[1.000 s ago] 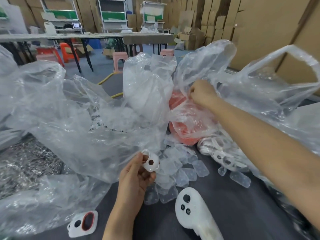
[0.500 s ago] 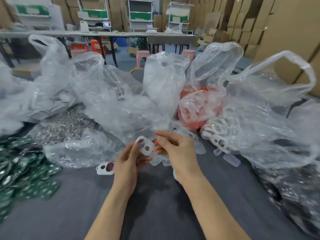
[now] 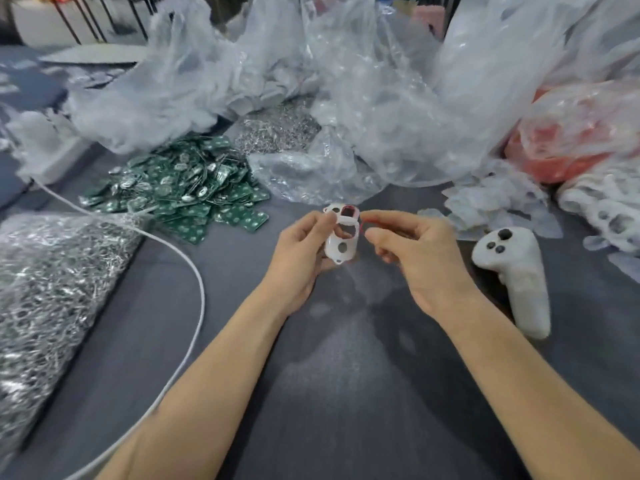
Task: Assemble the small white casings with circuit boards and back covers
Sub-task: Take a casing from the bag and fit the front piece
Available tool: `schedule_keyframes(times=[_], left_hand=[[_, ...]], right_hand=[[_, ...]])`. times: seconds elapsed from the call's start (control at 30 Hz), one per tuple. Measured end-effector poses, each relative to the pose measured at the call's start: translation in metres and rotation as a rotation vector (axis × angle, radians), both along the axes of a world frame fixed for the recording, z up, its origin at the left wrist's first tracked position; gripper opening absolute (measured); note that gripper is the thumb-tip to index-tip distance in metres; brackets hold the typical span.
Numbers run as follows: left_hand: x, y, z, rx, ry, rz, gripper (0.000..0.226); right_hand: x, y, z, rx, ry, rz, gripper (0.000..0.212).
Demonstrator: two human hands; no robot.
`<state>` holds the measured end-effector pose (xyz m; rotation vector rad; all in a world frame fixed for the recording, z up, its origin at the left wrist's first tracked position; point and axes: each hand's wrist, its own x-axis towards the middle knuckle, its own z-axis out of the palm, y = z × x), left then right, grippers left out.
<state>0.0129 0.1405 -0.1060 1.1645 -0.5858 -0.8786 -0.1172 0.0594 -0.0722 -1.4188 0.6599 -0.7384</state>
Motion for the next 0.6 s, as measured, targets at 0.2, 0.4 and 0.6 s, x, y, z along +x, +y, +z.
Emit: schedule_keyframes(times=[0.2,0.4,0.6], left_hand=[[0.003,-0.005,0.001,-0.008,0.200,-0.174,0.027],[0.005,-0.007,-0.004,-0.037,0.288,-0.304,0.028],[0.005,-0.008,-0.006,-0.057,0.347,-0.297,0.026]], right_hand=[[-0.003,0.001,-0.009,-0.021,0.002,-0.030,0.022],[-0.003,-0.002,-0.018,-0.169,0.088,-0.033,0.027],[-0.007,-0.004,-0.017,-0.859,0.321,-0.104,0.034]])
